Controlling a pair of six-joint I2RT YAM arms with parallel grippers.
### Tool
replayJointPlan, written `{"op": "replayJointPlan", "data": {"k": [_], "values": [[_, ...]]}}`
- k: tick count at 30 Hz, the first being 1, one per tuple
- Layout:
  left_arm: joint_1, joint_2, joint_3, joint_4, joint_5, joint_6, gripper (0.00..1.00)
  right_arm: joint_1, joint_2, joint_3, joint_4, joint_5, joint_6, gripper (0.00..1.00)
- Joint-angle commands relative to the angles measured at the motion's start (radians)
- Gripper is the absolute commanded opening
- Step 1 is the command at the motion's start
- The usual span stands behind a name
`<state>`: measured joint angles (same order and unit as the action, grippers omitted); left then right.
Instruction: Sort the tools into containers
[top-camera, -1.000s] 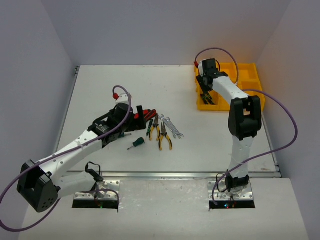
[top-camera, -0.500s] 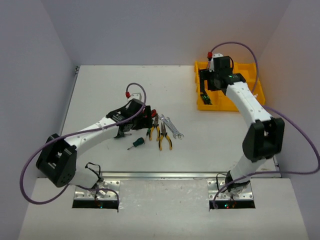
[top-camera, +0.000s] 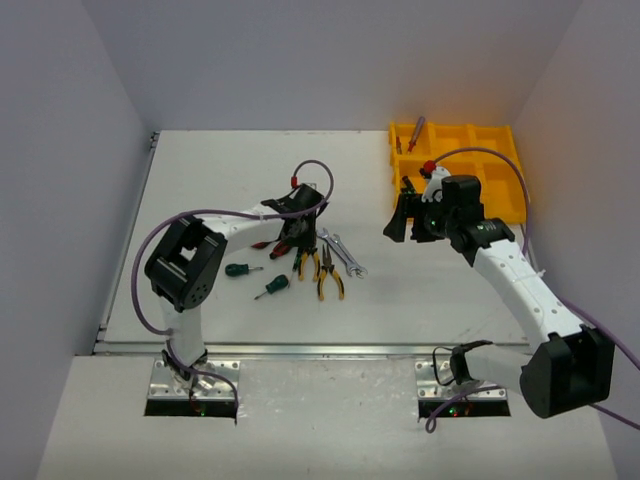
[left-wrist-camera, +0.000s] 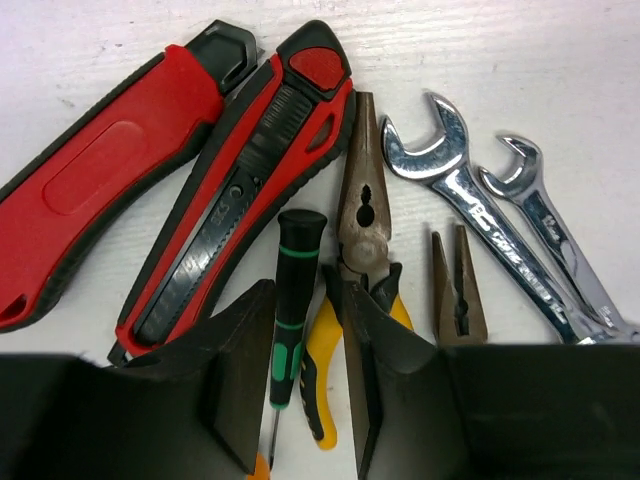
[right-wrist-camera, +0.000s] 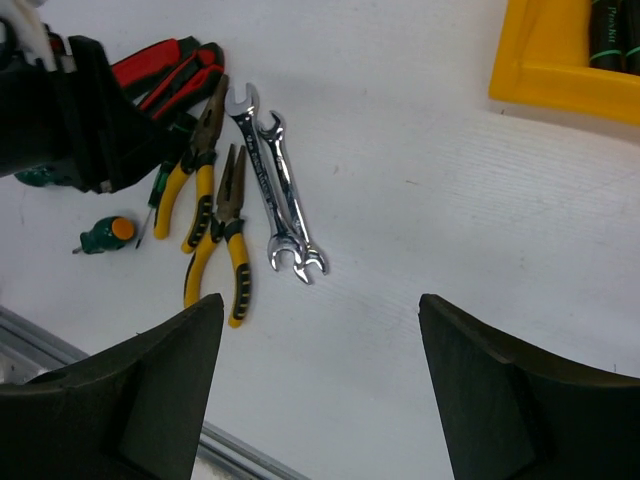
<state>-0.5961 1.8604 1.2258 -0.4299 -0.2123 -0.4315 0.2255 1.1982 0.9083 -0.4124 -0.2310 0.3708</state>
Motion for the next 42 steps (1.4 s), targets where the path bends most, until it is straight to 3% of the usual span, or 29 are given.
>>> {"op": "replayJointPlan", "data": {"k": [1, 9, 16, 19, 22, 26, 30, 34, 37, 42], "values": [[-0.004, 0.045, 0.045, 0.003, -0.031, -0.002, 0.31, 0.012, -0.072, 0.004, 0.057, -0.077, 0.010, 0.78], [-0.004, 0.116, 0.061, -0.001, -0.041, 0.000, 0.29, 0.018, -0.119, -0.001, 0.070, -0.109, 0.015, 0.77], [-0.004, 0.100, 0.031, 0.007, 0.016, -0.008, 0.12, 0.028, -0.126, -0.011, 0.090, -0.138, 0.034, 0.77], [-0.007, 0.018, 0.004, 0.008, 0.028, -0.028, 0.00, 0.028, -0.129, -0.036, 0.147, -0.222, 0.063, 0.80], [-0.010, -0.089, 0.002, 0.001, 0.027, -0.042, 0.00, 0.027, -0.119, -0.078, 0.234, -0.374, 0.095, 0.94], [-0.020, -0.233, 0.007, 0.000, 0.020, -0.086, 0.00, 0.054, -0.083, -0.151, 0.427, -0.548, 0.171, 0.99], [-0.032, -0.374, -0.059, 0.113, 0.153, -0.145, 0.00, 0.185, -0.015, -0.146, 0.471, -0.483, 0.156, 0.99], [-0.035, -0.511, -0.196, 0.375, 0.417, -0.250, 0.00, 0.257, 0.060, -0.155, 0.598, -0.459, 0.211, 0.93], [-0.053, -0.577, -0.269, 0.561, 0.473, -0.325, 0.00, 0.272, 0.074, -0.179, 0.708, -0.451, 0.264, 0.81], [-0.079, -0.603, -0.292, 0.585, 0.483, -0.332, 0.00, 0.281, 0.057, -0.204, 0.779, -0.446, 0.303, 0.68]]}}
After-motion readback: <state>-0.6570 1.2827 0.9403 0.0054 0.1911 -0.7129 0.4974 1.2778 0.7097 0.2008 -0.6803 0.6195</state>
